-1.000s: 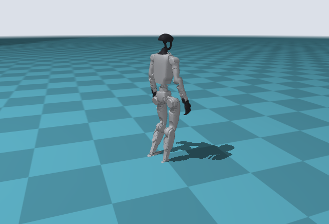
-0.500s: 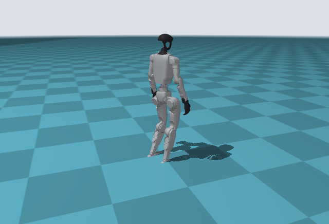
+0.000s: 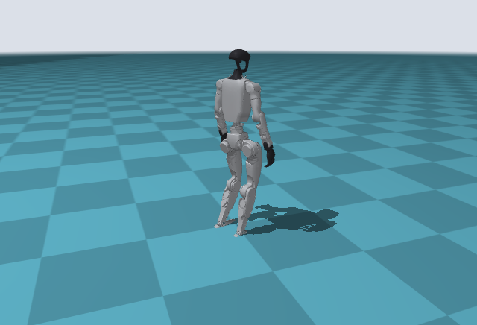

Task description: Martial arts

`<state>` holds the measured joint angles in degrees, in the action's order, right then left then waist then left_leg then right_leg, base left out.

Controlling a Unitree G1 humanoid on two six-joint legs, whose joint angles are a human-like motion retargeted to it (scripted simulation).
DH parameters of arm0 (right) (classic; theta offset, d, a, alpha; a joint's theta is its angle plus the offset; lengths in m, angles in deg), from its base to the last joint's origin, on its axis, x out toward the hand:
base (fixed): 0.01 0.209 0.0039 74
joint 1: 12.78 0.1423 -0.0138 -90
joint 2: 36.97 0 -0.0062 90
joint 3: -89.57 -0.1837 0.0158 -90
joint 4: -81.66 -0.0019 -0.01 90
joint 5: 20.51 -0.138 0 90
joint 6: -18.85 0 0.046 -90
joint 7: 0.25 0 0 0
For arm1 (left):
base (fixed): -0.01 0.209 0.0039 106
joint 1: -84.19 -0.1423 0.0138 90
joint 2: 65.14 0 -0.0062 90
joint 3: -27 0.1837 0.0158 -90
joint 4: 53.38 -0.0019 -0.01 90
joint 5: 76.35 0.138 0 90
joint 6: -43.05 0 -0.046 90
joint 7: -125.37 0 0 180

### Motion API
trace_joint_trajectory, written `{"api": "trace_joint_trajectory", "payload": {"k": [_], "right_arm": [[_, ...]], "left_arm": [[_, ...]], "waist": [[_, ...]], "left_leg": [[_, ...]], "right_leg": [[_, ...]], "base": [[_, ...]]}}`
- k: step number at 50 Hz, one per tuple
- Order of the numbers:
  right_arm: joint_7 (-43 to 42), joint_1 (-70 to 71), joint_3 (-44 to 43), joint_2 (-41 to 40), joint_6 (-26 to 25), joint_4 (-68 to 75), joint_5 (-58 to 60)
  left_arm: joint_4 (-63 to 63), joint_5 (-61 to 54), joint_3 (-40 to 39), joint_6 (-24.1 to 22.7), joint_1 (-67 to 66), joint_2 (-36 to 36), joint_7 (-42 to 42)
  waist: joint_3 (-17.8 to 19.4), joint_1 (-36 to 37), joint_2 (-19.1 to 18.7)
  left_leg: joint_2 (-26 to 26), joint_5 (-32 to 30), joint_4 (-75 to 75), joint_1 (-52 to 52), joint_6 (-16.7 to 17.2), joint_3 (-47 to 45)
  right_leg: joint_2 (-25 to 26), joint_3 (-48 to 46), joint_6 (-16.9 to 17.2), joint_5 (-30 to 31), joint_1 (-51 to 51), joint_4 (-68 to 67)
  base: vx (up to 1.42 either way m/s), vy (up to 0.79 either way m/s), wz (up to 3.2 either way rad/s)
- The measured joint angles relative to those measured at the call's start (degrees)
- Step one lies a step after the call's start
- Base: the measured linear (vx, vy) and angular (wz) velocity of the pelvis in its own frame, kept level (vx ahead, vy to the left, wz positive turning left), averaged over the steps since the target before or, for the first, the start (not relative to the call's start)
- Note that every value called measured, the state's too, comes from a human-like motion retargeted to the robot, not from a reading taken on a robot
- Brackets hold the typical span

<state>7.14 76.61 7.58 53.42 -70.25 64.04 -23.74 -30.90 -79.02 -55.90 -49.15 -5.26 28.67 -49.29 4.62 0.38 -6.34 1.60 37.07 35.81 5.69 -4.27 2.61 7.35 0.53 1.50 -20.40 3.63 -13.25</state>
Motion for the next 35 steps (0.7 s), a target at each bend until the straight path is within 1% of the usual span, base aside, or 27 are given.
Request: {"api": "trace_joint_trajectory", "payload": {"k": [14,22,30,35], "right_arm": [[0.5,-0.4,0.5,0.3,0.1,0.6,0.3],[0.6,-0.7,1.3,1.1,0.2,1.0,1.4],[0.5,1.6,2.5,1.9,0.4,-0.9,2.8],[0.6,2.0,3.2,2.2,0.2,-2.0,3.8]], "left_arm": [[0.2,-0.9,-0.2,-0.1,1.2,0.5,0.6],[0.6,-1.1,-0.1,-0.2,1.8,1.4,1.1],[-0.8,-1.1,-0.1,-0.1,-0.1,1.1,0.5],[-1.3,-0.9,-0.3,0.0,-0.3,0.7,-0.2]], "waist": [[-0.3,0.4,-0.4],[-0.3,1.1,-0.7],[-0.3,2.1,-0.6],[-0.2,1.9,1.0]], "left_leg": [[0.1,0.6,1.5,2.1,0.2,0.4],[-0.2,1.5,3.9,4.3,0.0,0.8],[-2.3,2.6,6.4,7.0,-0.9,1.3],[-5.8,2.5,6.8,8.1,-1.7,1.4]], "right_leg": [[0.1,-1.2,-0.2,-0.7,-1.8,-1.7],[-0.2,-2.3,-0.4,-2.7,-4.5,-5.7],[-2.3,-3.9,-0.7,-7.4,-10.0,-15.6],[-6.1,-5.0,-0.9,-11.1,-15.7,-27.2]], "base": [[0.0,0.0,0.0],[0.0,0.01,0.04],[-0.01,0.08,0.23],[-0.02,0.09,0.37]]}}
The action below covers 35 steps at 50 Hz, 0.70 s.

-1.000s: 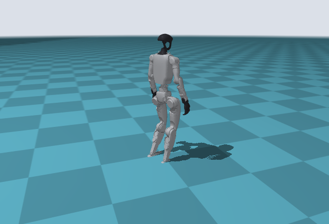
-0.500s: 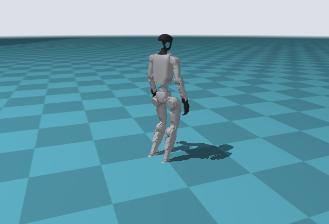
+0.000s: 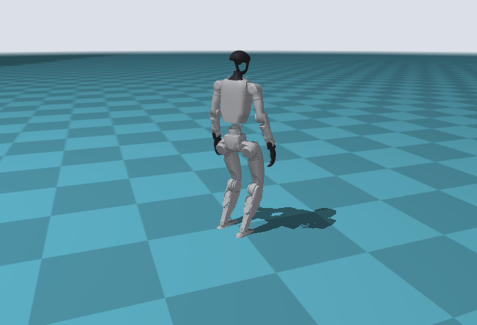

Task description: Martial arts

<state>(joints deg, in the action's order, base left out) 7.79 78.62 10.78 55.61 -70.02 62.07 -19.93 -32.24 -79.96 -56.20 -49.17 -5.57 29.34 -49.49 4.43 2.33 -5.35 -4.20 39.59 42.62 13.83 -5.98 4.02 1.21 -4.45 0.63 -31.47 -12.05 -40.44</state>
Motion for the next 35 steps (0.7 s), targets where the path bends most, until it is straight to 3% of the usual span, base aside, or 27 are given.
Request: {"api": "trace_joint_trajectory", "payload": {"k": [10,19,35], "right_arm": [[0.9,-1.5,0.1,0.9,-0.4,0.1,0.5],[1.5,-2.7,-0.8,0.8,-1.6,0.9,-0.2],[0.1,-0.5,-0.9,-0.5,-1.4,-1.8,-2.0]], "left_arm": [[-1.3,1.6,0.7,1.2,1.0,0.2,-0.2],[-1.3,2.2,0.7,1.5,0.8,-0.1,-0.3],[1.4,0.5,1.2,-0.3,1.2,-1.4,-1.3]], "waist": [[-0.9,-4.0,6.6],[-3.2,-5.3,4.6],[-7.0,-3.0,3.5]], "left_leg": [[-11.3,-5.5,-9.0,-1.6,-0.9,2.1],[-10.8,-9.7,-21.2,-6.0,-0.4,7.6],[-10.3,-5.3,-18.2,-7.1,-0.5,13.1]], "right_leg": [[-9.3,3.0,-0.3,-6.1,-16.5,-22.9],[-6.0,4.8,1.4,-2.1,-24.1,-10.4],[-1.6,7.4,5.1,7.2,-28.0,6.3]], "base": [[0.03,0.08,0.69],[0.14,0.05,0.53],[0.16,-0.03,0.37]]}}
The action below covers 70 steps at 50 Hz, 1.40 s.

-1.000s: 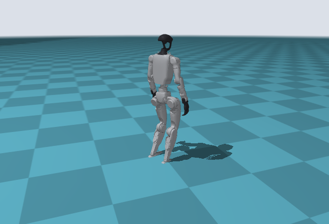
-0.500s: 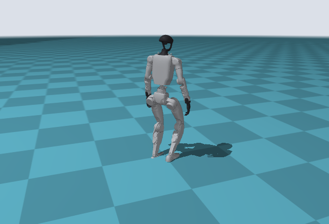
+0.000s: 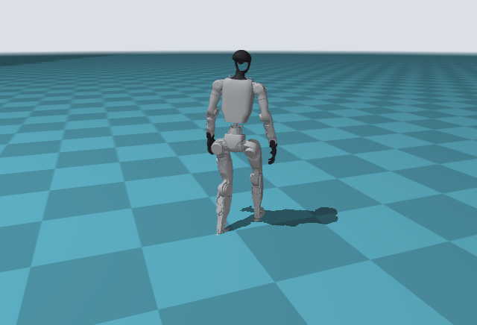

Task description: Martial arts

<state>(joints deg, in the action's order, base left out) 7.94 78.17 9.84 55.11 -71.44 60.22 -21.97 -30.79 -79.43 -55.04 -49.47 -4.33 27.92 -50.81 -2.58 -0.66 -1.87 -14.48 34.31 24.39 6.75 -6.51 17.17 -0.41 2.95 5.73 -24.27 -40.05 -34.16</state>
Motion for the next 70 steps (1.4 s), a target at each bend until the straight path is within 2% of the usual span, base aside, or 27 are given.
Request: {"api": "trace_joint_trajectory", "payload": {"k": [8,17,21,23,25,28,30,33,38,43,48,50,52,58,70], "right_arm": [[-1.6,0.1,1.2,-0.1,1.2,-2.1,-0.7],[-3.0,0.2,3.7,0.5,2.9,-5.5,-0.1],[-3.5,0.5,4.9,1.0,3.5,-7.3,0.4],[-3.5,1.1,5.4,1.4,3.6,-8.0,0.7],[-3.8,1.1,5.9,1.5,3.8,-8.5,1.1],[-3.9,1.3,6.3,1.7,3.8,-8.9,2.0],[-3.5,2.3,6.2,1.8,3.6,-8.5,2.5],[-3.3,1.9,6.8,1.5,3.4,-8.0,3.5],[-1.8,2.6,6.9,0.5,2.9,-6.3,5.2],[-0.2,2.0,7.5,-0.5,2.8,-4.6,6.6],[1.0,1.1,8.1,-1.2,2.9,-3.4,8.1],[1.1,0.5,8.4,-1.5,2.8,-3.3,8.6],[1.5,0.8,8.7,-1.4,2.8,-3.1,9.2],[1.4,0.4,9.2,-1.5,2.8,-3.2,10.5],[0.8,0.2,9.8,-1.6,3.1,-4.0,10.9]], "left_arm": [[0.2,-0.8,1.2,-0.9,-0.3,-0.2,0.3],[0.2,-1.3,2.8,-1.7,-0.5,-1.1,1.5],[1.1,-1.5,3.2,-2.1,-0.4,-1.8,1.6],[1.9,-1.4,3.2,-2.2,0.2,-2.5,1.6],[2.8,-1.1,3.4,-2.4,0.1,-2.8,1.4],[4.3,-0.7,3.5,-2.4,0.2,-3.3,1.2],[5.4,-0.4,3.4,-2.1,1.1,-4.1,1.4],[6.5,0.2,3.5,-2.2,0.8,-4.2,1.4],[7.4,1.0,2.7,-1.8,1.4,-5.2,2.4],[6.8,1.7,1.8,-1.9,1.1,-5.7,3.0],[5.6,2.4,1.3,-1.6,0.3,-5.5,3.2],[5.2,2.5,1.2,-1.5,-0.5,-5.2,3.1],[4.8,2.7,1.0,-1.2,-0.7,-4.9,3.3],[3.4,3.4,1.3,-0.7,-2.5,-3.7,3.7],[1.3,3.3,2.3,-0.3,-3.5,-2.9,4.7]], "waist": [[-1.1,0.2,-0.3],[-1.2,-0.2,-2.5],[-0.8,-0.3,-4.4],[-0.2,-0.6,-6.0],[0.2,-0.4,-7.0],[0.5,0.4,-7.7],[0.8,0.8,-7.4],[1.1,2.1,-7.9],[1.7,3.2,-5.3],[1.7,3.9,-3.2],[0.3,3.6,-1.5],[0.3,3.7,-1.9],[-1.2,2.8,-0.6],[-2.3,2.5,-1.1],[-5.0,2.2,1.1]], "left_leg": [[1.7,3.2,5.1,-2.9,1.2,0.5],[9.0,4.5,17.9,-4.4,6.3,-6.2],[15.4,2.3,27.3,-2.8,9.1,-10.1],[22.5,-2.2,33.8,-1.2,9.7,-14.5],[27.5,-5.9,40.2,0.5,9.7,-17.3],[32.2,-7.3,47.8,4.1,8.7,-19.2],[34.3,-7.1,51.1,7.3,7.3,-20.0],[37.5,-3.1,54.4,10.7,5.3,-21.5],[35.9,3.4,50.6,16.3,2.7,-24.7],[32.7,6.1,40.3,20.5,2.7,-28.1],[28.2,3.7,25.9,23.5,4.3,-31.4],[28.3,3.5,23.5,25.3,5.3,-31.7],[24.7,0.9,14.7,25.0,5.4,-33.4],[24.1,0.2,10.4,27.5,6.3,-34.7],[20.6,-4.7,5.7,24.8,4.8,-38.1]], "right_leg": [[2.3,0.2,-0.6,1.6,3.0,-2.7],[5.7,-3.9,-5.5,-3.5,9.8,-5.0],[8.2,-6.6,-7.9,-4.8,13.6,-4.0],[10.1,-8.5,-9.2,-3.8,17.3,0.5],[11.3,-9.8,-10.4,-4.5,18.6,0.3],[12.6,-11.2,-11.7,-5.8,20.2,0.4],[13.0,-11.8,-12.3,-4.7,23.2,5.2],[13.6,-12.9,-12.9,-6.6,24.5,3.8],[11.2,-14.1,-12.7,-8.0,29.4,7.5],[8.9,-15.4,-12.1,-9.6,32.3,9.4],[6.4,-17.1,-11.6,-10.6,33.8,11.5],[6.2,-18.1,-11.3,-11.4,34.0,10.2],[4.6,-18.8,-11.4,-11.6,34.0,11.7],[3.5,-20.8,-11.3,-14.2,33.9,8.0],[-0.7,-22.2,-10.9,-17.8,34.3,2.9]], "base": [[0.24,-0.07,0.43],[0.25,-0.08,0.48],[0.23,-0.09,0.61],[0.22,-0.1,0.85],[0.2,-0.12,0.71],[0.2,-0.13,0.61],[0.21,-0.13,0.7],[0.18,-0.11,0.58],[0.19,-0.08,0.68],[0.2,-0.04,0.65],[0.21,0.0,0.63],[0.17,0.02,0.57],[0.19,0.03,0.68],[0.15,0.05,0.49],[0.17,0.08,0.37]]}}
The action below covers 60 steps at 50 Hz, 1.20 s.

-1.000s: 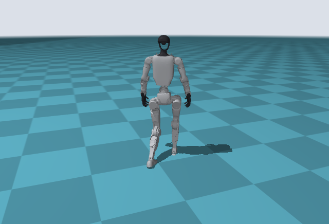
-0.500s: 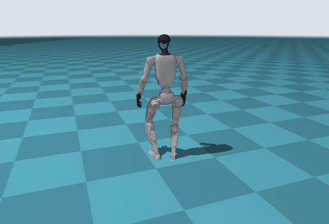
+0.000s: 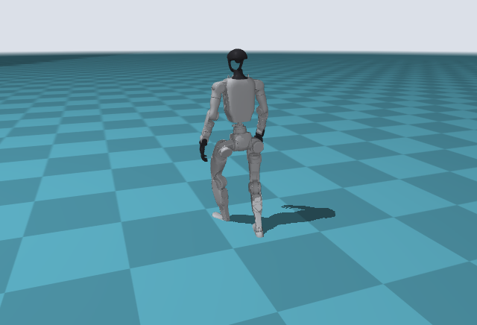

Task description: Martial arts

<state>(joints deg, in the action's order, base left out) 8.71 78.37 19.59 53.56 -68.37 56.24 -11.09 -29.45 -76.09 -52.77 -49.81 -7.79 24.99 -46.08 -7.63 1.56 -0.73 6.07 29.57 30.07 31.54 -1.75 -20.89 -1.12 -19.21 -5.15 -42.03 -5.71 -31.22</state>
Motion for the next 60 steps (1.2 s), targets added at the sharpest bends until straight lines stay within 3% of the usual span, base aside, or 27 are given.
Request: {"api": "trace_joint_trajectory", "payload": {"k": [11,20,25,27,30,37,42,45,48,50,53,60], "right_arm": [[-1.4,0.6,-0.2,-0.3,0.4,-1.7,-1.2],[-3.8,1.2,-0.6,-0.3,0.8,-3.3,-3.5],[-4.9,1.5,-0.8,-0.3,1.2,-4.4,-5.1],[-5.3,1.5,-0.9,-0.4,1.3,-4.9,-5.6],[-5.5,1.8,-1.1,-0.3,1.5,-5.9,-6.1],[-5.6,2.6,-1.3,-0.3,1.8,-8.5,-6.1],[-5.2,2.9,-0.8,-0.4,1.7,-9.9,-5.4],[-4.2,3.9,-0.4,-0.2,1.4,-10.1,-5.0],[-3.5,2.8,0.3,-0.3,1.2,-10.0,-4.3],[-2.4,3.2,0.6,-0.3,1.0,-9.6,-4.0],[-1.4,1.8,1.3,-0.5,0.8,-9.0,-3.4],[1.7,0.1,2.6,-1.0,0.2,-6.4,-2.3]], "left_arm": [[0.6,-2.4,1.3,-0.5,0.3,-0.1,0.6],[1.8,-5.3,2.8,-1.5,1.5,-0.5,-0.2],[2.7,-6.5,3.4,-2.2,2.5,-0.8,-1.0],[3.2,-6.6,3.7,-2.5,2.8,-0.9,-1.3],[3.9,-6.6,4.0,-2.8,3.3,-1.1,-1.8],[4.8,-5.5,4.2,-2.8,4.5,-1.2,-2.3],[4.1,-4.2,4.5,-2.2,4.9,-1.0,-2.0],[2.8,-3.4,4.1,-1.5,6.4,-1.1,-1.2],[1.8,-2.4,4.8,-1.0,6.0,-0.9,-0.7],[0.5,-1.6,4.7,-0.6,7.0,-1.1,0.2],[-0.6,-0.5,5.4,-0.1,6.4,-0.8,1.0],[-2.6,2.4,5.9,0.3,6.4,-1.0,3.3]], "waist": [[-2.0,-0.3,3.3],[-1.9,-1.5,8.3],[-0.7,-2.1,11.7],[0.0,-2.3,12.9],[1.3,-2.5,14.0],[4.4,-3.0,14.5],[6.4,-3.8,13.9],[7.4,-4.1,11.5],[8.2,-4.6,12.4],[8.3,-4.8,10.8],[8.8,-5.0,11.9],[7.8,-5.0,10.6]], "left_leg": [[-7.6,0.0,-5.8,-5.0,-3.1,-0.7],[-20.2,-4.1,-18.4,-14.5,-5.3,2.8],[-28.0,-8.8,-29.3,-22.8,-6.6,6.9],[-30.5,-10.2,-32.8,-26.1,-7.1,8.9],[-32.8,-9.6,-33.3,-28.9,-7.9,11.0],[-35.2,-8.3,-33.6,-34.3,-8.7,15.9],[-34.9,-7.5,-33.5,-37.6,-8.3,19.4],[-32.2,-6.3,-32.9,-38.3,-7.6,20.8],[-32.9,-6.4,-33.2,-40.0,-7.3,22.7],[-30.8,-5.4,-32.6,-39.6,-6.6,23.3],[-31.5,-5.6,-32.9,-40.8,-6.3,24.7],[-28.9,-4.4,-32.5,-40.0,-4.9,26.5]], "right_leg": [[-6.3,1.9,2.9,2.5,0.0,-6.4],[-14.1,10.0,9.0,11.2,-1.0,-18.4],[-17.3,16.0,14.2,19.1,-2.0,-27.3],[-18.0,18.5,16.0,19.5,-2.7,-30.8],[-20.6,19.7,15.0,13.3,-4.1,-35.7],[-25.9,19.5,10.9,10.1,-8.8,-46.1],[-26.6,18.9,6.5,4.7,-13.8,-48.5],[-23.5,16.9,3.9,2.8,-17.1,-47.2],[-23.7,16.9,3.4,0.8,-20.3,-46.2],[-20.8,15.1,2.6,0.5,-22.4,-43.7],[-20.5,15.0,3.1,-0.1,-25.2,-41.2],[-14.5,12.4,5.3,2.2,-30.9,-29.4]], "base": [[0.2,0.12,0.4],[0.21,0.13,0.68],[0.18,0.11,0.76],[0.16,0.1,0.73],[0.16,0.1,0.61],[0.15,0.07,0.55],[0.13,0.02,0.55],[0.13,0.0,0.46],[0.11,-0.02,0.55],[0.12,-0.03,0.48],[0.1,-0.03,0.52],[0.11,-0.02,0.44]]}}
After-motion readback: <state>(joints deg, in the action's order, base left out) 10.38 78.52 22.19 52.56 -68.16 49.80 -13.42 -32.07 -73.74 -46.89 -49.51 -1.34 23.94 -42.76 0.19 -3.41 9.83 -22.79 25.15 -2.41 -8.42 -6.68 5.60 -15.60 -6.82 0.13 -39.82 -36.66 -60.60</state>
